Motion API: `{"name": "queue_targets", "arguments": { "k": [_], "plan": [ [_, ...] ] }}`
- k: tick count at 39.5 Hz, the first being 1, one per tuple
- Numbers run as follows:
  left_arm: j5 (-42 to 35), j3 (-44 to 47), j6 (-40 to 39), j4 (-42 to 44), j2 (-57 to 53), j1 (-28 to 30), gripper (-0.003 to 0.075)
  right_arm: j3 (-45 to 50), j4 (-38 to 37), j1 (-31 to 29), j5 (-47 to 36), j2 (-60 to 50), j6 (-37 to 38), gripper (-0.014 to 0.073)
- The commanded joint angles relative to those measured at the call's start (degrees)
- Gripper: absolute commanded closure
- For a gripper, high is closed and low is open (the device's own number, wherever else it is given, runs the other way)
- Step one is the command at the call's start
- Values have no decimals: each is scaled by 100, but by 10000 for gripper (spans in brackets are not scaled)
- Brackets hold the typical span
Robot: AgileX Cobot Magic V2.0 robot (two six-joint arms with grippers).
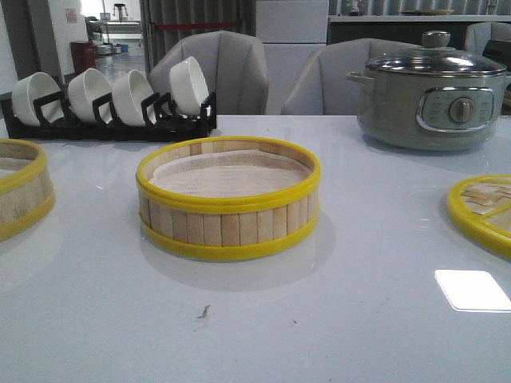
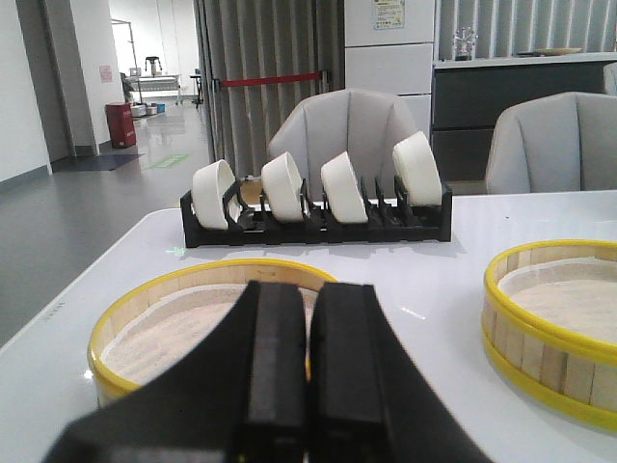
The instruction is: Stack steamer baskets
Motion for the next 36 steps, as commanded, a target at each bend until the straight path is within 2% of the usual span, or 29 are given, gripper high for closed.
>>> {"name": "queue_targets", "arguments": {
  "k": [1,31,36],
  "plan": [
    [-484,2,-13,-16,-87,-22,633,-83,-44,-10,-507,-122,-13,538],
    [-492,-10,-13,-7,-87,-22,633,-83,-44,-10,-507,-122,-13,538],
    [-160,-482,-13,-277,199,-34,633,-83,-44,-10,-507,-122,-13,538]
  ]
}}
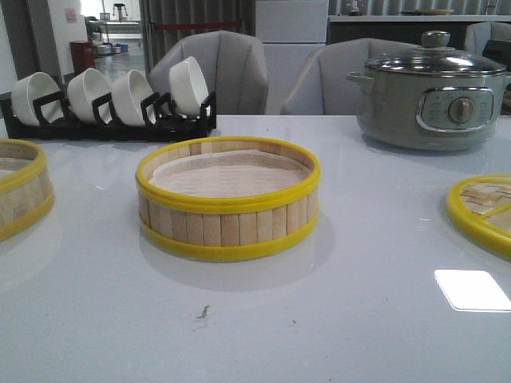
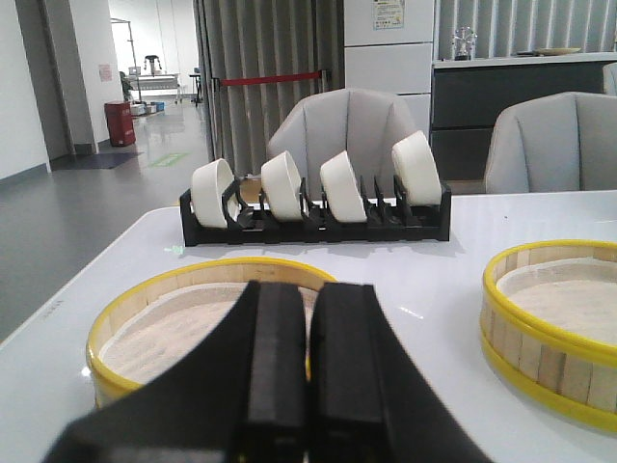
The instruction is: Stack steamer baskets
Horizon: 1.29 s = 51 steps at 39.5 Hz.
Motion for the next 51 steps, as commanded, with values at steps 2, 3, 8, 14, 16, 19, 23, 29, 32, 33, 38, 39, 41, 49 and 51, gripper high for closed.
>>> {"name": "queue_targets", "arguments": {
  "k": [2,3,8,14,16,19,23,29,32,33,38,39,41,49,51],
  "plan": [
    [19,-782,-13,-214,463,-34,633,-83,-44,-10,-507,-122,-13,538],
    [215,-1040,-13,-186,651,-34,633,-83,-44,-10,-507,-122,-13,538],
    [1228,-2515,-13,219,1689,-44,633,-83,-44,-10,-507,-122,-13,538],
    [2635,-4643,-13,547,3054,-44,633,-83,-44,-10,-507,-122,-13,538],
    [2989,-5196,-5,592,3420,-44,633,-83,-44,-10,-507,-122,-13,538],
    [3399,-5895,0,643,3915,-44,633,-83,-44,-10,-507,-122,-13,538],
    [3802,-6466,9,643,4390,-44,633,-83,-44,-10,-507,-122,-13,538],
    [4121,-6663,9,643,4732,-44,633,-83,-44,-10,-507,-122,-13,538],
    [4232,-6663,9,629,4785,-44,633,-83,-44,-10,-507,-122,-13,538],
    [4231,-6663,13,615,4798,-44,633,-83,-44,-10,-507,-122,-13,538],
    [4259,-6663,37,572,4809,-44,633,-83,-44,-10,-507,-122,-13,538],
    [4242,-6663,37,563,4809,-44,633,-83,-44,-10,-507,-122,-13,538],
    [4175,-6663,37,563,4809,-44,633,-83,-44,-10,-507,-122,-13,538],
    [3847,-6663,37,668,4809,-44,633,-83,-44,-10,-507,-122,-13,538],
    [3847,-6663,37,701,4809,-44,633,-83,-44,-10,-507,-122,-13,538]
  ]
}}
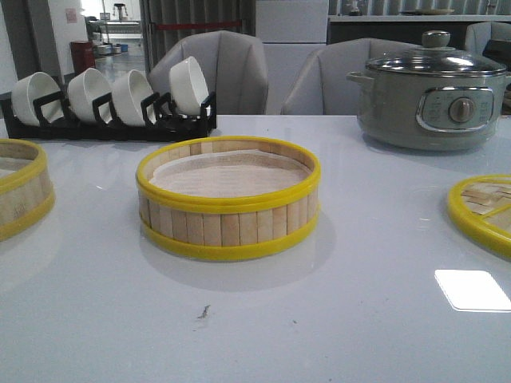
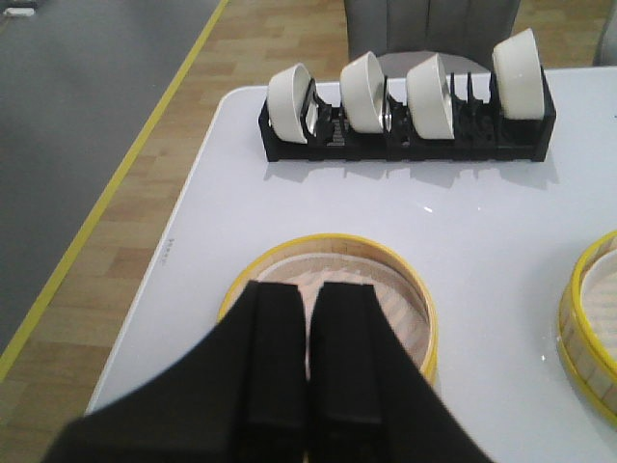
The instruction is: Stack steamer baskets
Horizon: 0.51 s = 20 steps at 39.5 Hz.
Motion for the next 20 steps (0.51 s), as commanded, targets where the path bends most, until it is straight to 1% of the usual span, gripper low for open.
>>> {"name": "queue_targets", "arguments": {
  "k": [1,10,20],
  "plan": [
    [-526,-201,5,113,-17,-44,633,-83,-44,-10,-507,-122,-13,538],
    [-500,-201,5,113,-17,-44,633,-83,-44,-10,-507,-122,-13,538],
    [-285,-201,5,101,-17,-44,633,-83,-44,-10,-507,-122,-13,538]
  ]
}}
